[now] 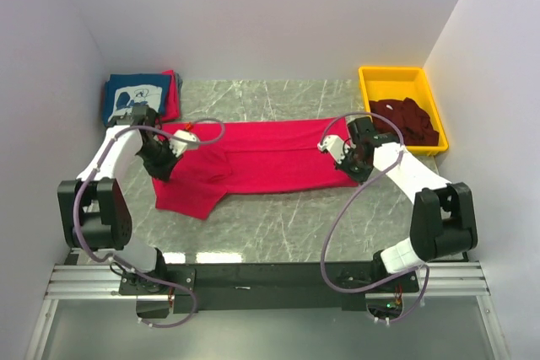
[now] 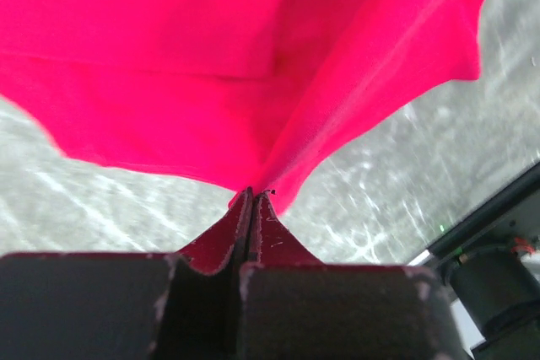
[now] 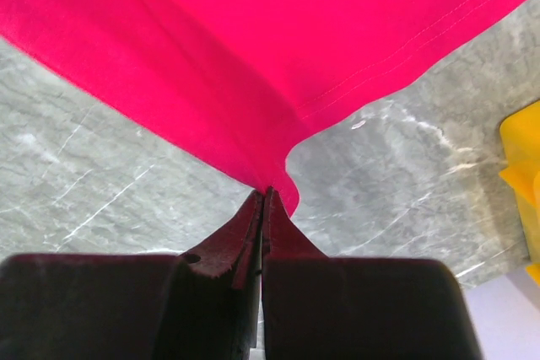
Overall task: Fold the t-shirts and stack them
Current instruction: Fold the tshirt
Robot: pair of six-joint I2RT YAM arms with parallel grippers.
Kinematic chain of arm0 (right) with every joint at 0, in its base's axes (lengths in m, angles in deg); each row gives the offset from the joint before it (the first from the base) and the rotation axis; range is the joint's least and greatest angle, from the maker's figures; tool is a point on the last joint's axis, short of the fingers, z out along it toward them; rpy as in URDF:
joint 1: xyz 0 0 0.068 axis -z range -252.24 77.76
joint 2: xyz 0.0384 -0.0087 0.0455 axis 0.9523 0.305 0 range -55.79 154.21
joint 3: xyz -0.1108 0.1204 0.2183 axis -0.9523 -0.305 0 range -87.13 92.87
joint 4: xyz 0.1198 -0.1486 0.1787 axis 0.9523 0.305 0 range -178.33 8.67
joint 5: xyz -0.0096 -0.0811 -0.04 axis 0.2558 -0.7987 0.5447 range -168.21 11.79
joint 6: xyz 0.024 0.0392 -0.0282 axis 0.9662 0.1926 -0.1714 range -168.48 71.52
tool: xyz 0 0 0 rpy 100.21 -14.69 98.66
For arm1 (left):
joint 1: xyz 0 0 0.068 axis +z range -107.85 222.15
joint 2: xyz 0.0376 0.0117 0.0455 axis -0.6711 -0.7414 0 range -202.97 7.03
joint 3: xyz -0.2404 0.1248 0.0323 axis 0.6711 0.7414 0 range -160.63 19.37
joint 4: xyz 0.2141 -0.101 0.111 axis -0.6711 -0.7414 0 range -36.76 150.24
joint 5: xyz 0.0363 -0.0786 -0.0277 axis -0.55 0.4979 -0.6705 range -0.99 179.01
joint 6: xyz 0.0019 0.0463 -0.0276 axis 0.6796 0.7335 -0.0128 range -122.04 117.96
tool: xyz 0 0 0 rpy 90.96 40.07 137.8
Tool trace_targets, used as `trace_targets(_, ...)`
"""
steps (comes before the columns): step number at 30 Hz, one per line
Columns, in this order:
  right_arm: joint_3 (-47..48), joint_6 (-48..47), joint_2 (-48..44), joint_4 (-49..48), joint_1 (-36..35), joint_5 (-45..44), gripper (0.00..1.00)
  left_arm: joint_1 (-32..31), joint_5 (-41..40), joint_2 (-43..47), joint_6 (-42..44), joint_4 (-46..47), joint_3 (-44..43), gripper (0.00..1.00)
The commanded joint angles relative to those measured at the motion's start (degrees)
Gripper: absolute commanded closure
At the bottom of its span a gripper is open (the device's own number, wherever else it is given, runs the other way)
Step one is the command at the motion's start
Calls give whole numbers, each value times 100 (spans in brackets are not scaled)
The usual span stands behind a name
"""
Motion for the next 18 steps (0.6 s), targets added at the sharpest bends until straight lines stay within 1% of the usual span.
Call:
trace_targets(1,347,-105,194,156,80,-18,100,55,273,-157,-319,-28,-500,99)
trace_targets(10,1006,-166,774,244,168,-36,100,46,168,-623,-610,174,-1176,100)
trace_targets(18,1682,-280,1302,244,203,-123,100,46,177,-1264,-759,122,-2046,100)
